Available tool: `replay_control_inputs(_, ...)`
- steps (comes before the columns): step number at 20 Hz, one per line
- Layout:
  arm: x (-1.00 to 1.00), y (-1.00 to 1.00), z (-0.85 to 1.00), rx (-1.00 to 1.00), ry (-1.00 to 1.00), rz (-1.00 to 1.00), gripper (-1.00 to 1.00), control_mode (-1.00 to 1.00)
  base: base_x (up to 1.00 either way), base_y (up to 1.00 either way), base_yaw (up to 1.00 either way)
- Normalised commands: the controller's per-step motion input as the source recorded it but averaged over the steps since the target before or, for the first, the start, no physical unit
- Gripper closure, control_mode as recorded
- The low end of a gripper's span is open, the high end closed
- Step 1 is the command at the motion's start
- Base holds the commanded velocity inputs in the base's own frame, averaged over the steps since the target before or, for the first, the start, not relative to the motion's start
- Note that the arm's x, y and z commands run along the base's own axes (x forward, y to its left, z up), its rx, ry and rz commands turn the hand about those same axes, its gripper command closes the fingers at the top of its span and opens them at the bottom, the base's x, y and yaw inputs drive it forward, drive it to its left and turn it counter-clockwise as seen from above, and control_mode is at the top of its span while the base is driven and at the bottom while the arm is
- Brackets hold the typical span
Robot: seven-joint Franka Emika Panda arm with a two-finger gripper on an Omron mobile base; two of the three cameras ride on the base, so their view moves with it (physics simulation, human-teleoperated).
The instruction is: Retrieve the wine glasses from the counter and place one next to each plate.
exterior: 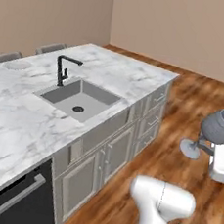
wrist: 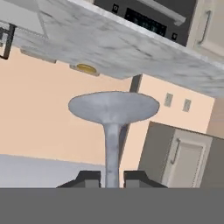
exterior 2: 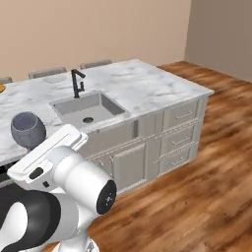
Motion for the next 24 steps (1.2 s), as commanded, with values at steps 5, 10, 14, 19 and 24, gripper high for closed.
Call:
replay_control_inputs(5,0.0,0.0,0.0,0.0,0.0,0.0,1.0,1.0,0.81,-0.41,0.67)
replay_control_inputs(10,0.0,0.0,0.0,0.0,0.0,0.0,1.0,1.0,0.99,-0.81,0.46)
replay_control_inputs(14,0.0,0.0,0.0,0.0,0.0,0.0,1.0,1.0,0.76,-1.0,0.32)
replay_control_inputs(19,0.0,0.0,0.0,0.0,0.0,0.0,1.0,1.0,0.38,-1.0,0.26)
replay_control_inputs(24,0.0,0.0,0.0,0.0,0.0,0.0,1.0,1.0,0.1,-1.0,0.25)
